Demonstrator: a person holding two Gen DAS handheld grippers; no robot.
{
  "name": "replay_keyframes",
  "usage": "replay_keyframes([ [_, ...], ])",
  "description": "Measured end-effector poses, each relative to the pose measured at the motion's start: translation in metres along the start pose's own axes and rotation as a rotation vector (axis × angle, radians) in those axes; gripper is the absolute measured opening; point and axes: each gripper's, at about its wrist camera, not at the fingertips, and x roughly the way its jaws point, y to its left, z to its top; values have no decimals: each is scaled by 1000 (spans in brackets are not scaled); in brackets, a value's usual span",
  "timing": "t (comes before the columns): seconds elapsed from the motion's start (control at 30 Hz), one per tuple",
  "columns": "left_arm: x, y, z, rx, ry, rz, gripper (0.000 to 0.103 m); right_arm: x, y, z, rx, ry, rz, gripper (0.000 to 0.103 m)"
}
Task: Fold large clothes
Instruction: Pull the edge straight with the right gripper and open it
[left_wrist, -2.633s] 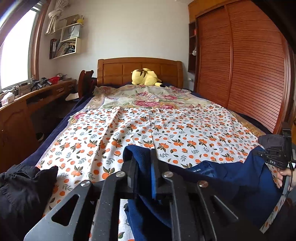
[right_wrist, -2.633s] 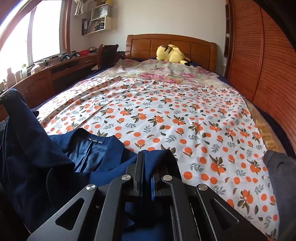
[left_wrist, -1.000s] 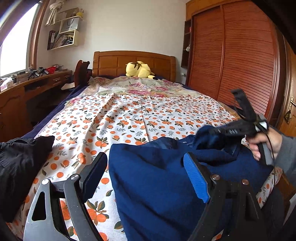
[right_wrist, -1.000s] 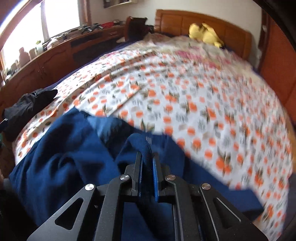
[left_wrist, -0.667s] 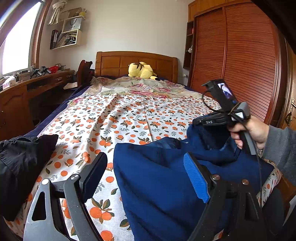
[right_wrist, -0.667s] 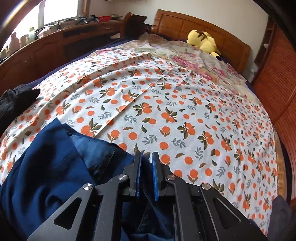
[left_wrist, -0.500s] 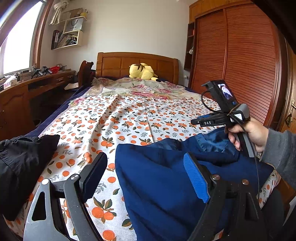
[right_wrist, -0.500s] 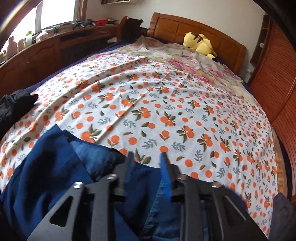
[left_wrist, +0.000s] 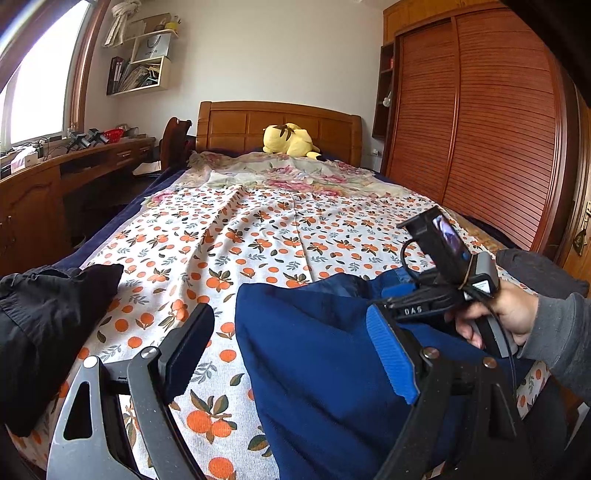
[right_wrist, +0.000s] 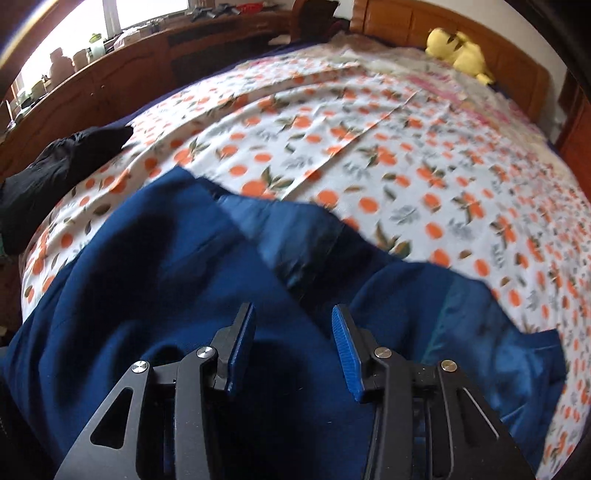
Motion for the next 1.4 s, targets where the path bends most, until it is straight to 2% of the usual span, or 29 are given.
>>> replay_keyframes([
  [0.13,0,-2,0,3,2,-4,85,19,-2,2,-4,84,9,44],
  [0.23,0,-3,0,9,1,-5,85,24,-2,7,-13,97,14,43],
  [0.27,-1,-3,0,10,-1,-6,85,24,-1,7,-24,97,15,30],
  [0.33,-1,-2,1,8,-4,-7,85,24,2,9,-64,94,18,10],
  [0.43,-3,1,1,1,-8,-10,85,17,4,14,-82,65,41,5],
  [0.47,-3,2,1,-2,-6,-10,85,13,6,17,-94,45,22,5],
  [0.77,-8,1,1,-1,-15,-22,85,-18,12,52,-110,-155,-121,4],
  [0.87,-8,0,0,4,-8,-21,85,-17,22,60,-134,-190,-131,4],
  [1.0,-9,-2,-1,14,-8,-21,85,3,28,58,-136,-131,-127,4],
  [1.1,-8,-3,-1,16,-5,-24,85,12,20,54,-91,-104,-121,4],
  [1.2,-6,-5,0,17,-2,-27,85,4,3,58,-10,-118,-92,15],
  [1.3,-4,-8,1,19,-2,-35,85,-17,-11,59,-5,-161,-125,25],
  [1.37,-2,-13,1,26,-1,-42,85,-31,-25,55,4,-179,-141,34],
  [1.4,-1,-15,2,31,1,-47,85,-40,-31,50,11,-187,-154,36],
])
